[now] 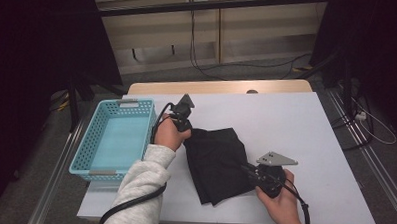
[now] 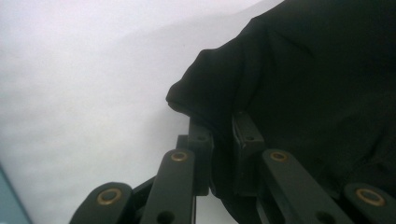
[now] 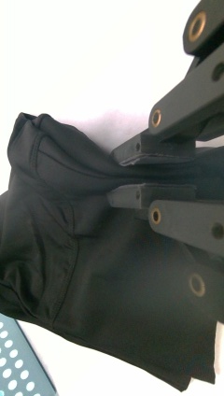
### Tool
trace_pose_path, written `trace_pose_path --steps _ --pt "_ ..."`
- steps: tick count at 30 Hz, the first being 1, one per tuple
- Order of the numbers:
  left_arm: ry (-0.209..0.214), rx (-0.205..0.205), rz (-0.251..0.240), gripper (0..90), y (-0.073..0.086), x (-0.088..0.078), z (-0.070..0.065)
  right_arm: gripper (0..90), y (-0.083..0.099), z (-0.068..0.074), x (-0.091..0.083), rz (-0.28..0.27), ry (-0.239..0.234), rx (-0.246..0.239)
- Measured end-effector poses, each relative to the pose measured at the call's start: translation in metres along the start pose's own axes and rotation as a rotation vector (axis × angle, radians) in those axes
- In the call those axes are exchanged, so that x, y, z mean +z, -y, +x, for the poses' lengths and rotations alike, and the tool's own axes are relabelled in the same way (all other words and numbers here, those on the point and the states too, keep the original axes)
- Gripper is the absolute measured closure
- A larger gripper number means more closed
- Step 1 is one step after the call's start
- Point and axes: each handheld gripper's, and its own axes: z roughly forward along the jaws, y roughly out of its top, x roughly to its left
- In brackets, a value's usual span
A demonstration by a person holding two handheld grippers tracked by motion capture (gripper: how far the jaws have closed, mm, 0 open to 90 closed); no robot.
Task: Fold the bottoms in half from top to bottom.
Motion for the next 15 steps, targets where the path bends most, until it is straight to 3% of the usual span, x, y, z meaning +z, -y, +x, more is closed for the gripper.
trace_pose_path --steps 15 --pt "-0.017 0.015 0.017 80.8 -0.008 -0.023 0.005 80.7 -0.007 0.014 0.002 -0.017 -0.028 -0.009"
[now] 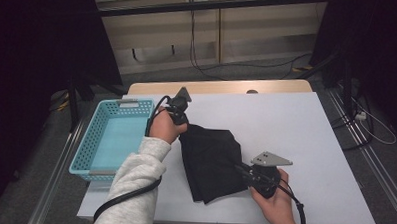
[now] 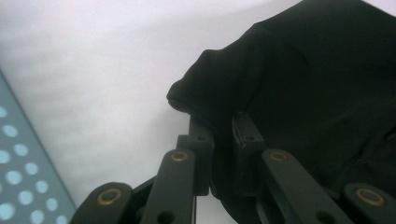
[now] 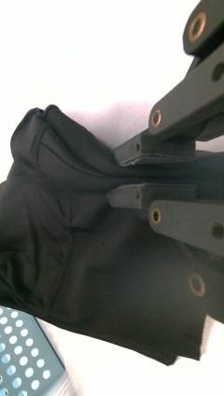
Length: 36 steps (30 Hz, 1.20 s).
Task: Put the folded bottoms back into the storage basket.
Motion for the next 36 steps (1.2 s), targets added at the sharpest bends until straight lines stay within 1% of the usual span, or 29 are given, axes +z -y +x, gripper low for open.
trace_pose_path --steps 2,5,7,11,14,20,22,23,26,31,36 --pt "-0.005 0.007 0.002 80.8 -0.001 -0.004 0.000 80.7 -0.002 0.002 0.000 -0.007 -0.002 0.001" --pt "-0.012 0.001 0.004 80.9 -0.002 -0.010 0.001 80.7 -0.004 0.004 0.001 -0.014 -0.007 0.004" --pt "-0.017 0.006 0.007 80.9 -0.003 -0.013 0.002 80.7 -0.005 0.006 0.002 -0.017 -0.008 0.002" --pt "-0.015 0.004 0.010 80.9 -0.004 -0.019 0.005 80.7 -0.008 0.010 0.003 -0.025 -0.016 0.000" --pt "-0.018 0.000 0.008 80.9 -0.005 -0.021 0.006 80.7 -0.010 0.011 0.004 -0.029 -0.018 0.000" --pt "-0.024 -0.002 0.028 81.0 -0.006 -0.024 0.010 80.7 -0.012 0.014 0.006 -0.033 -0.021 -0.009" --pt "-0.037 0.000 0.033 81.1 -0.007 -0.026 0.011 80.7 -0.013 0.015 0.006 -0.038 -0.024 -0.011" --pt "-0.040 0.001 0.032 81.1 -0.008 -0.027 0.011 80.7 -0.013 0.016 0.006 -0.036 -0.026 -0.005" --pt "-0.048 0.003 0.038 81.1 -0.008 -0.031 0.011 80.7 -0.015 0.018 0.007 -0.039 -0.031 -0.009" --pt "-0.059 0.002 0.039 81.1 -0.011 -0.040 0.012 80.7 -0.019 0.022 0.006 -0.053 -0.038 -0.010" --pt "-0.060 0.002 0.043 81.1 -0.013 -0.050 0.016 80.7 -0.023 0.026 0.007 -0.066 -0.042 -0.020"
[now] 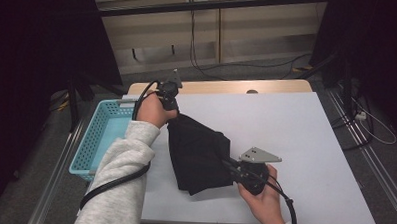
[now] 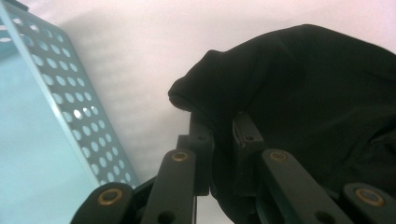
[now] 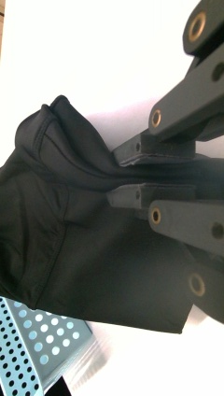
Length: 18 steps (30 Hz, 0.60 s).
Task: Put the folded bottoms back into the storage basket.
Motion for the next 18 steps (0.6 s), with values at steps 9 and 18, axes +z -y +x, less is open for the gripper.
trace_pose_path --steps 9,18 --pt "-0.005 -0.007 0.001 81.1 -0.001 -0.015 0.007 80.8 -0.009 0.005 0.003 -0.019 -0.010 0.002" --pt "-0.018 -0.018 0.003 81.1 -0.003 -0.030 0.010 80.7 -0.017 0.010 0.003 -0.046 -0.022 -0.008"
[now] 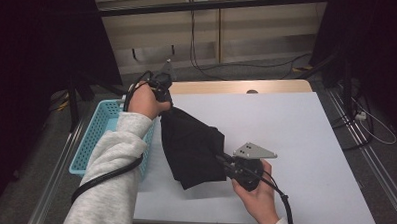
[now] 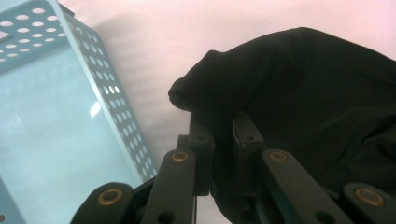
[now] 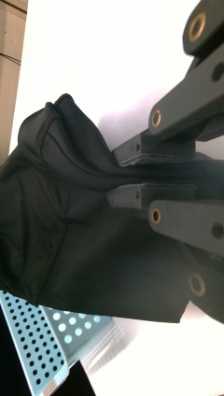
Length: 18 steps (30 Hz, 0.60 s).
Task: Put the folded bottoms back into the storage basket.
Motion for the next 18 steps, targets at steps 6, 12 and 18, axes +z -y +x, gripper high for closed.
trace_pose_path --steps 6,12,18 --pt "0.013 -0.007 -0.007 81.1 -0.001 -0.009 0.005 80.7 -0.005 0.002 0.002 -0.012 -0.001 0.000" --pt "0.005 -0.014 -0.007 81.1 -0.001 -0.018 0.010 80.7 -0.011 0.006 0.005 -0.026 -0.008 -0.006" --pt "-0.014 -0.012 -0.002 81.1 -0.002 -0.031 0.011 80.7 -0.016 0.008 0.006 -0.042 -0.014 -0.010"
